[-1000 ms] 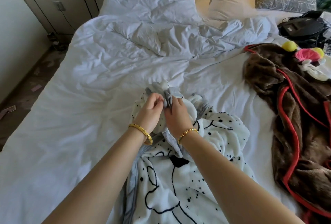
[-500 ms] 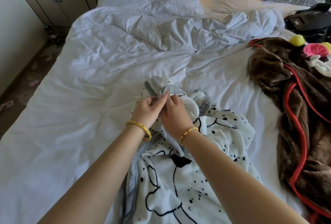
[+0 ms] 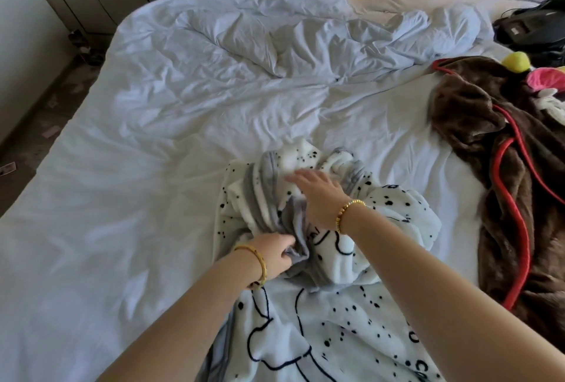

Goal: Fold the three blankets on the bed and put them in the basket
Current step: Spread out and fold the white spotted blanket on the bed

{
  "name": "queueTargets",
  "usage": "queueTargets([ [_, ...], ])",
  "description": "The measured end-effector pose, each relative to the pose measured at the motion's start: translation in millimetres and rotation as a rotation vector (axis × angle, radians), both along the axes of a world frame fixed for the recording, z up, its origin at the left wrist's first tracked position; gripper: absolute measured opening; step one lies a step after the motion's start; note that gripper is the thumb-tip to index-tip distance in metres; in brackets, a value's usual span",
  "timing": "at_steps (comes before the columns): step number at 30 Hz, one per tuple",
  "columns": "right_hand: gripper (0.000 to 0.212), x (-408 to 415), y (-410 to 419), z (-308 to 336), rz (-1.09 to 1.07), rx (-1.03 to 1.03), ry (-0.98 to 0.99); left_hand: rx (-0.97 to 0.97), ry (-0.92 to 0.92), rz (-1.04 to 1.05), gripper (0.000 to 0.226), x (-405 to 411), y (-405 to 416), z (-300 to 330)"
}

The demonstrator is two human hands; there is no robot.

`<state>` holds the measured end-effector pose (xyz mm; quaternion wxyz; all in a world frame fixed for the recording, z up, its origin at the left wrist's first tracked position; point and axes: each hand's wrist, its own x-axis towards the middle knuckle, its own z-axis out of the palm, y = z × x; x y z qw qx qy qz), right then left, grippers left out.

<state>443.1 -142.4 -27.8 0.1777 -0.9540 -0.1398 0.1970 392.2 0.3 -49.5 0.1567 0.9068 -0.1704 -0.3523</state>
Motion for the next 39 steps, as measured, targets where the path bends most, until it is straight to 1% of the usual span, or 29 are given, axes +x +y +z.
queueTargets([
  [1, 0.079, -1, -1, -3, 0.043, -0.059, 0.098, -0.045, 0.023, 0.101, 0.021, -2, 4, -5],
  [2, 0.077, -2, -2, -6, 0.039, -0.072, 0.188, -0.115, 0.019, 0.237, 0.011, -3, 9, -9],
  [3, 0.073, -3, -6, -10, -0.014, -0.035, 0.252, -0.186, 0.003, 0.4, 0.014, -3, 15, -13],
  [4, 0.066, -2, -9, -12, -0.098, 0.036, 0.286, -0.248, -0.037, 0.575, 0.024, -2, 21, -15],
  [6, 0.048, -2, -16, -12, -0.28, 0.2, 0.317, -0.328, -0.177, 0.931, 0.029, 3, 33, -20],
  [8, 0.052, -2, -21, -15, -0.472, 0.341, 0.444, -0.345, -0.264, 1.196, 0.023, 6, 44, -26],
  [9, 0.052, -6, -19, -17, -0.506, 0.355, 0.52, -0.337, -0.263, 1.262, 0.019, 6, 48, -31],
  [10, 0.047, -12, -16, -20, -0.465, 0.317, 0.574, -0.314, -0.243, 1.287, 0.015, 4, 51, -35],
  [12, 0.033, -27, -4, -24, -0.194, 0.103, 0.651, -0.248, -0.197, 1.267, 0.017, -5, 53, -48],
  [13, 0.035, -32, 0, -28, -0.076, 0.015, 0.637, -0.203, -0.178, 1.234, 0.021, -10, 53, -54],
  [14, 0.038, -32, 3, -31, -0.02, -0.02, 0.58, -0.157, -0.168, 1.196, 0.023, -15, 53, -58],
  [15, 0.037, -31, 3, -31, -0.061, -0.012, 0.48, -0.114, -0.169, 1.156, 0.025, -18, 52, -62],
  [16, 0.035, -26, -1, -31, -0.167, 0.016, 0.326, -0.071, -0.175, 1.113, 0.027, -21, 52, -64],
  [18, 0.033, -15, -14, -32, -0.429, 0.007, -0.086, 0.007, -0.189, 1.001, 0.031, -25, 50, -69],
  [19, 0.036, -10, -21, -34, -0.526, -0.02, -0.235, 0.037, -0.192, 0.949, 0.032, -26, 48, -71],
  [20, 0.044, -4, -29, -37, -0.614, -0.037, -0.275, 0.055, -0.194, 0.912, 0.033, -27, 46, -72],
  [21, 0.059, 3, -36, -39, -0.732, 0.002, -0.189, 0.064, -0.196, 0.889, 0.035, -28, 45, -72],
  [23, 0.092, 15, -42, -41, -1.002, 0.214, 0.128, 0.073, -0.203, 0.857, 0.036, -30, 44, -74],
  [24, 0.101, 21, -44, -45, -1.11, 0.321, 0.248, 0.077, -0.209, 0.837, 0.037, -30, 44, -76],
  [25, 0.104, 25, -43, -48, -1.153, 0.387, 0.332, 0.082, -0.214, 0.814, 0.037, -30, 44, -78],
  [27, 0.094, 27, -40, -54, -1.086, 0.414, 0.421, 0.096, -0.205, 0.78, 0.037, -32, 44, -80],
  [29, 0.071, 23, -40, -63, -1.008, 0.359, 0.414, 0.104, -0.195, 0.755, 0.037, -33, 44, -81],
  [31, 0.042, 16, -44, -62, -0.935, 0.242, 0.325, 0.099, -0.172, 0.752, 0.038, -29, 46, -77],
  [32, 0.034, 13, -48, -57, -0.924, 0.199, 0.263, 0.089, -0.154, 0.762, 0.038, -25, 46, -72],
  [33, 0.03, 13, -52, -49, -0.935, 0.209, 0.187, 0.069, -0.14, 0.781, 0.037, -18, 45, -62],
  [34, 0.027, 15, -55, -35, -0.974, 0.284, 0.108, 0.034, -0.136, 0.814, 0.034, -8, 43, -47],
  [36, 0.02, 27, -57, 12, -1.101, 0.554, -0.071, -0.093, -0.192, 0.907, 0.028, 20, 31, -5],
  [38, 0.012, 45, -59, 77, -1.163, 0.785, -0.276, -0.309, -0.359, 0.997, 0.022, 52, 13, 55],
  [39, 0.013, 54, -60, 112, -1.148, 0.876, -0.381, -0.431, -0.467, 1.023, 0.021, 67, 5, 90],
])
